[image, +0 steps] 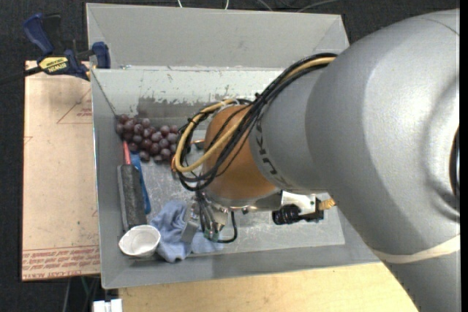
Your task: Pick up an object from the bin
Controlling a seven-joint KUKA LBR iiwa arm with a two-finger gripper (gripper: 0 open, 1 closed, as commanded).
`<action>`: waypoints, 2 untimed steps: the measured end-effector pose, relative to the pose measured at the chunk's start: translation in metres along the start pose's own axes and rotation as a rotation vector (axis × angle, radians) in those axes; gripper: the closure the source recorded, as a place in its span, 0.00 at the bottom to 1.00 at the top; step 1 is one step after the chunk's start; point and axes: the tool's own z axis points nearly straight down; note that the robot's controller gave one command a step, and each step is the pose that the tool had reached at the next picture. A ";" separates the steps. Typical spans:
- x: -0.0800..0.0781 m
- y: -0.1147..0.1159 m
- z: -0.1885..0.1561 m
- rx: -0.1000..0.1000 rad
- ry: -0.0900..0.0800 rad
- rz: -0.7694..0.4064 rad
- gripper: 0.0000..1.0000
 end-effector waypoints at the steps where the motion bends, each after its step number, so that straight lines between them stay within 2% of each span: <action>1: 0.000 -0.001 -0.012 0.001 0.000 -0.001 1.00; 2: 0.001 -0.001 -0.074 0.004 0.003 -0.002 1.00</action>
Offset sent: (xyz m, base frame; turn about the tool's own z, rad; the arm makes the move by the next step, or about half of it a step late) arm -0.0006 -0.0002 0.1058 -0.0010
